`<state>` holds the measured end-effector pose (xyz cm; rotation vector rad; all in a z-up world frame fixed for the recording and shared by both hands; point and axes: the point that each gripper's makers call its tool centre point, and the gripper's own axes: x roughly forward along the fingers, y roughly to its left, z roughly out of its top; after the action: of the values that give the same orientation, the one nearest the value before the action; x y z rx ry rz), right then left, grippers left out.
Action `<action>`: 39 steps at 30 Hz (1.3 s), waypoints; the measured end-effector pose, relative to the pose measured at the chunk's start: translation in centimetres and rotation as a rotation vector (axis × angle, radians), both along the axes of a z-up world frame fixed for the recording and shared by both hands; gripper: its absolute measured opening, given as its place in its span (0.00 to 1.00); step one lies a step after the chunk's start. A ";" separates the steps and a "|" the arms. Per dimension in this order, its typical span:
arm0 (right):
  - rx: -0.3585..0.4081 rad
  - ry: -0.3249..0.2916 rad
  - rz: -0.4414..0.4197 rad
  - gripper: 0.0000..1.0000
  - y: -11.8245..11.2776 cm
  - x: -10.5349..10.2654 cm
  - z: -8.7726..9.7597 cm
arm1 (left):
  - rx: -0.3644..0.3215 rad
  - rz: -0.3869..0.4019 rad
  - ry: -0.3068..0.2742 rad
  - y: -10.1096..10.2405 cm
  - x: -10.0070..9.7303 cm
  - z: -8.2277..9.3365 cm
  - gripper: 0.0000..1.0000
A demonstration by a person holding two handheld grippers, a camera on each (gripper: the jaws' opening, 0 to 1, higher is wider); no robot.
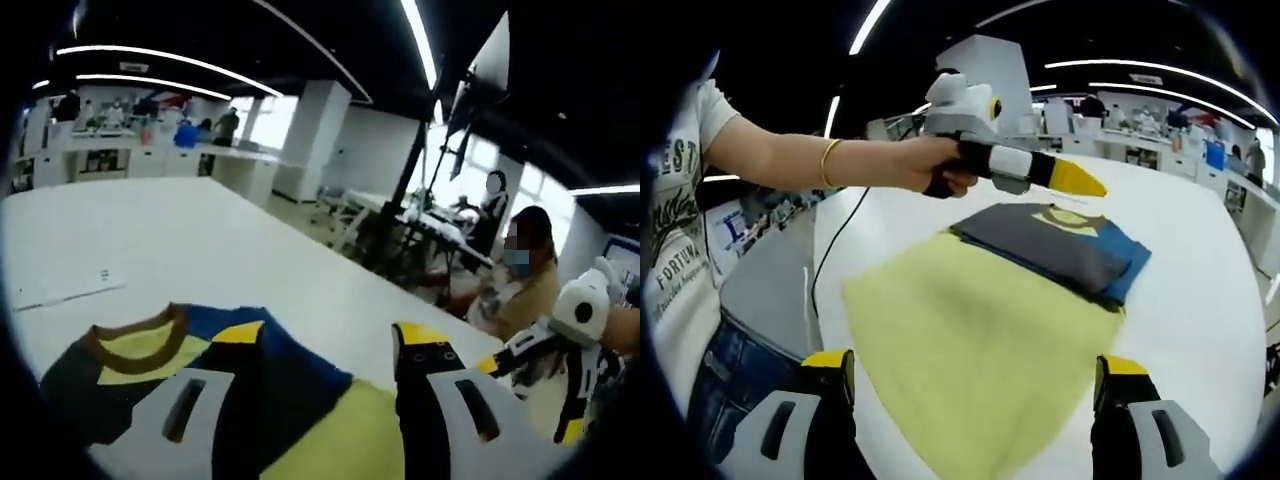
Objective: Fold the garment on the visible template until the final outline fits inside the template.
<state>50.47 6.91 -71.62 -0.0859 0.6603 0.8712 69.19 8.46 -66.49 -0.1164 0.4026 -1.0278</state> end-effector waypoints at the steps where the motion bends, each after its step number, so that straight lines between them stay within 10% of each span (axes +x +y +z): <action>1: -0.001 -0.002 0.004 0.99 0.0 0.0 0.1 | 0.003 0.002 -0.011 0.5 0.0 0.1 0.58; 18: -0.085 0.018 0.115 0.99 0.0 -1.2 -0.2 | 0.163 -0.072 -0.134 8.3 -5.2 -0.9 0.81; 39: -0.224 0.054 0.226 0.79 -0.3 -3.7 -2.0 | 0.374 -0.184 -0.068 17.4 -15.9 -5.2 0.67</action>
<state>46.78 6.59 -73.58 -0.3445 0.8083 1.0167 53.31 25.86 -71.71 0.2953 0.5436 -1.1164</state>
